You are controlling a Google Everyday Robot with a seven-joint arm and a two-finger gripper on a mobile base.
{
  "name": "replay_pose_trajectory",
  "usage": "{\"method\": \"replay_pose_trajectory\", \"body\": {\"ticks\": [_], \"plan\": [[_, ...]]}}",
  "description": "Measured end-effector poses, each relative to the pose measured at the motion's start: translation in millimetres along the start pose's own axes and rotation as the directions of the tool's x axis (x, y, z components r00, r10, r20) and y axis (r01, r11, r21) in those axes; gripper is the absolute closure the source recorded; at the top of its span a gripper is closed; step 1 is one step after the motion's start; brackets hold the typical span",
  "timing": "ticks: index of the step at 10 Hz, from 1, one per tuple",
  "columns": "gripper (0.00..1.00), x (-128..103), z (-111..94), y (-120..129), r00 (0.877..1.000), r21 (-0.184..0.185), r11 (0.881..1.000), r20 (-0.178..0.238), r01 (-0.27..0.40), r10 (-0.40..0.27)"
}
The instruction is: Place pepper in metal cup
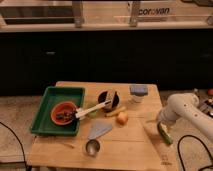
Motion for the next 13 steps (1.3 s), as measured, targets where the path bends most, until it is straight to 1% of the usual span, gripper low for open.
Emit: {"method": "replay_pose_trajectory", "body": {"ticks": [1,2,3,5,8,9,10,11,13], "plan": [[0.20,1,3,0,1.000,-0.002,1.000,0.008,0.006,-0.006],[0.24,1,5,-1,1.000,-0.001,1.000,0.015,0.010,-0.010],[0.30,2,7,0,1.000,0.002,1.000,0.021,0.012,-0.012],[0.51,3,9,4,0.999,0.014,1.000,0.042,0.009,-0.010],[0.80,5,12,8,0.997,0.038,0.999,0.081,-0.010,0.007],[0.91,6,13,10,0.996,0.043,0.999,0.092,-0.020,0.016],[0.98,6,13,10,0.995,0.046,0.999,0.100,-0.028,0.023],[1.00,7,14,10,0.994,0.046,0.998,0.104,-0.031,0.026],[1.00,8,15,11,0.993,0.044,0.998,0.106,-0.047,0.042]]}}
